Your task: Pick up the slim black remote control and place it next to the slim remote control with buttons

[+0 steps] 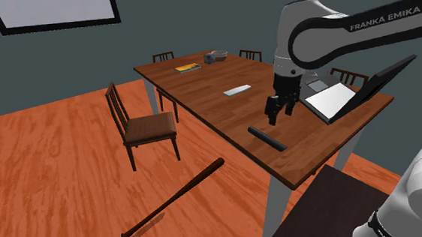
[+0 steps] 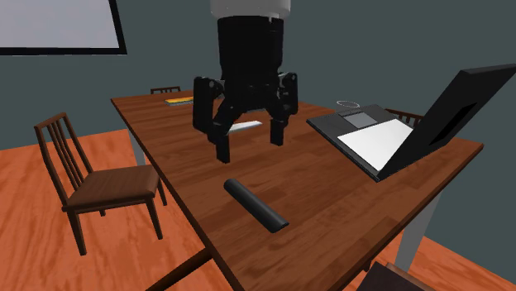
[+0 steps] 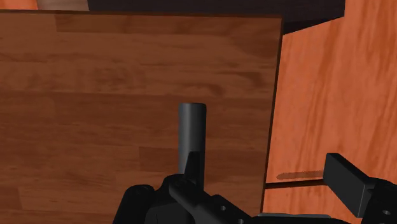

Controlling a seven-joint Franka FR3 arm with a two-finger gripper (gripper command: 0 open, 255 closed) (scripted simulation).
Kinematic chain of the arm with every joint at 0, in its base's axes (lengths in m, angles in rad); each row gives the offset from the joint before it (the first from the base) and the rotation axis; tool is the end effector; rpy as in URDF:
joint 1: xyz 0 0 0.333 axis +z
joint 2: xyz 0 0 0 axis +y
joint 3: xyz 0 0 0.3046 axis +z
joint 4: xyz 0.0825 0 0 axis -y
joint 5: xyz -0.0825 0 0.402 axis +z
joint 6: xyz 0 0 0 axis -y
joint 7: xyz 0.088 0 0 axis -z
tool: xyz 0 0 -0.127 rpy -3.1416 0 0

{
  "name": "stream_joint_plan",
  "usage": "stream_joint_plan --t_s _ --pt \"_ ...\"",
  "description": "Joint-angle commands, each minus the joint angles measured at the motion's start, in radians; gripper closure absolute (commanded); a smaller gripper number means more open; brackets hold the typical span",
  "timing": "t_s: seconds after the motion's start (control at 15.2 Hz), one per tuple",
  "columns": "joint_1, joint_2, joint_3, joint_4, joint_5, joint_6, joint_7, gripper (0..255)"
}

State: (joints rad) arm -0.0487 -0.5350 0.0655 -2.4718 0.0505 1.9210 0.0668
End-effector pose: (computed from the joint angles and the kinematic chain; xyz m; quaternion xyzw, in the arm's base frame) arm 0.4066 0.0112 0.4414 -0.9992 0.0386 0.0085 0.0066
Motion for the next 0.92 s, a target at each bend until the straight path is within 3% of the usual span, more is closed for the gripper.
stream_joint_plan --t_s 0.0,0.73,0.86 --pt "-0.015 0.066 0.002 -0.003 -0.018 0.072 0.011 0" --pt "-0.096 0.448 -0.004 0.087 -0.153 0.375 0.108 0" --pt "-0.096 0.465 -0.006 0.077 -0.157 0.403 0.111 0"
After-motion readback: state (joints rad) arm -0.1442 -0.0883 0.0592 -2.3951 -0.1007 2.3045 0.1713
